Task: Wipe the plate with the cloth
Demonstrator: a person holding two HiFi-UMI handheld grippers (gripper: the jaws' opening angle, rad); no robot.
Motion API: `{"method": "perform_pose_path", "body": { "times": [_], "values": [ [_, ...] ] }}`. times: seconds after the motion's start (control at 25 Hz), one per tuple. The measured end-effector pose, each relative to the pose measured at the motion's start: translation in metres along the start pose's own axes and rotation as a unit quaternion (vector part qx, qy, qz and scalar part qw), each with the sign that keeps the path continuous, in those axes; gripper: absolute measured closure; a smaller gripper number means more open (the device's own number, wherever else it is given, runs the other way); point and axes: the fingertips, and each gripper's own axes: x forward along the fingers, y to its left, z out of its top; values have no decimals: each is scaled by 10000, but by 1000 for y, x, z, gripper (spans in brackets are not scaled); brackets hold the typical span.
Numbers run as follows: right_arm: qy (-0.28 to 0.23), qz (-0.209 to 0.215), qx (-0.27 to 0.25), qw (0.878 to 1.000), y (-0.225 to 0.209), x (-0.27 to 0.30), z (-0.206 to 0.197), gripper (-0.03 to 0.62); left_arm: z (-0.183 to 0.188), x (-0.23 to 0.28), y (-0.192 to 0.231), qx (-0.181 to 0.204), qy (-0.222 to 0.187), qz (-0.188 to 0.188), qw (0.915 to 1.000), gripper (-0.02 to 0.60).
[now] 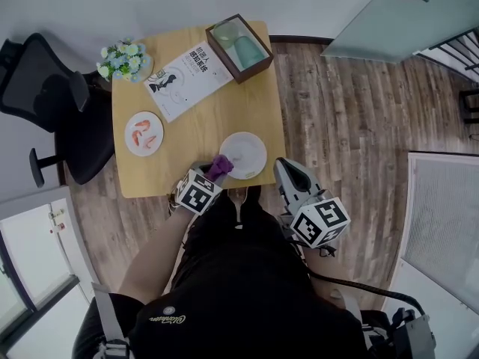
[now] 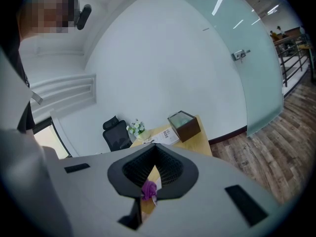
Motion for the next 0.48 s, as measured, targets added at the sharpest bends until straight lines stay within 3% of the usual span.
{"method": "perform_pose_path", "body": {
  "times": [0.28,0.4,0.48],
  "values": [
    [-20,26,-8,10000,2,7,4,594,-11,-4,-8,-59,54,-121,9999,454],
    [-17,-9,-5,10000,2,6,5,594,6,-10,0,-203,-180,-139,9995,454],
    [-29,-47,13,10000,-1,5,5,594,24,-9,8,-54,-259,-63,9996,454]
  ]
}}
